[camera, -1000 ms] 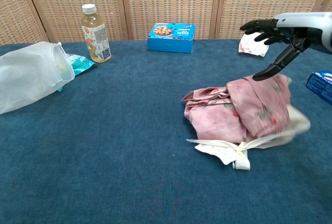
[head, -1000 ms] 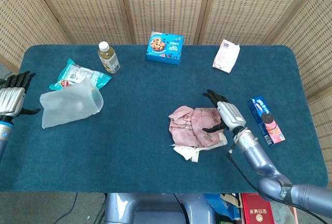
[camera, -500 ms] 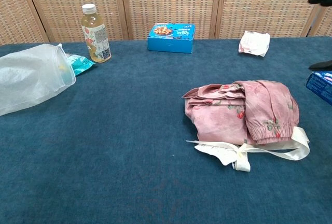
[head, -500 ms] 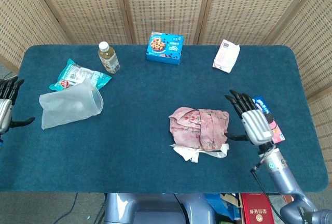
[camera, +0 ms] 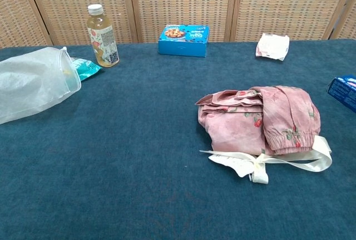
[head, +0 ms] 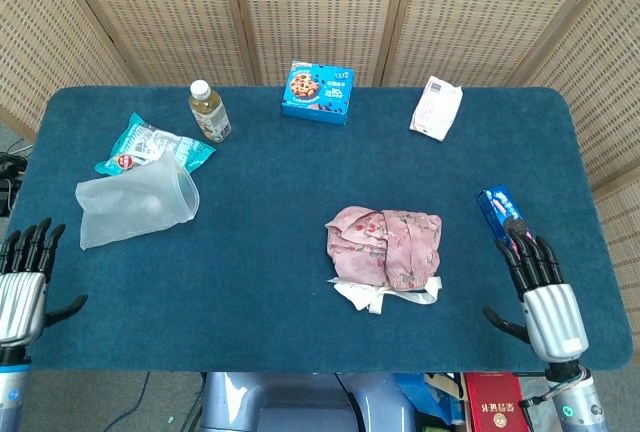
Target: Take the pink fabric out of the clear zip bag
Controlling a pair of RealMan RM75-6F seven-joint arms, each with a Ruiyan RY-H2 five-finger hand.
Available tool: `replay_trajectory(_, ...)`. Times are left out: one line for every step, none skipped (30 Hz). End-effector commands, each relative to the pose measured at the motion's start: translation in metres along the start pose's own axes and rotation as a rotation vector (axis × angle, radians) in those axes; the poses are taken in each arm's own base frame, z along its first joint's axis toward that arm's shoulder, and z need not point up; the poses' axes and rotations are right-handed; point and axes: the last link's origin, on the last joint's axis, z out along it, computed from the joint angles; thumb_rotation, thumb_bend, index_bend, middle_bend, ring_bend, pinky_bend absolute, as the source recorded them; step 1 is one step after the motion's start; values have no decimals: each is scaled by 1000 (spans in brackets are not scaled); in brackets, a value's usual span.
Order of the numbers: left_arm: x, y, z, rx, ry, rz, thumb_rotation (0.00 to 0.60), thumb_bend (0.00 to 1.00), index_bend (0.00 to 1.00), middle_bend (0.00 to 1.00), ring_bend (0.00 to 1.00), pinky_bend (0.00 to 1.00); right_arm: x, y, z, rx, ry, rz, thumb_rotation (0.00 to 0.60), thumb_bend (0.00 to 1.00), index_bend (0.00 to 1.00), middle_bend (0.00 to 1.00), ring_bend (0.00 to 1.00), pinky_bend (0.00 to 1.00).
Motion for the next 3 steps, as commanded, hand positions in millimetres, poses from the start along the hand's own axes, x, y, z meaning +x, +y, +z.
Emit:
replay_trajectory(-3, 6, -14, -22, -5, -9, 600, 84, 0, 0, 0, 0, 7, -6, -15, -19, -9, -31, 600, 0, 0, 0, 0, 0)
replay_trajectory(-3, 6, -15, -30, -1, -10, 600, 84, 0, 0, 0, 0, 10, -7, -17, -24, -4, -39, 600, 0, 0, 0, 0, 0)
replay_trajectory(-3, 7, -16, -34, 1, -12, 600, 84, 0, 0, 0, 0, 11, -7, -17, -27, -3, -41, 600, 0, 0, 0, 0, 0)
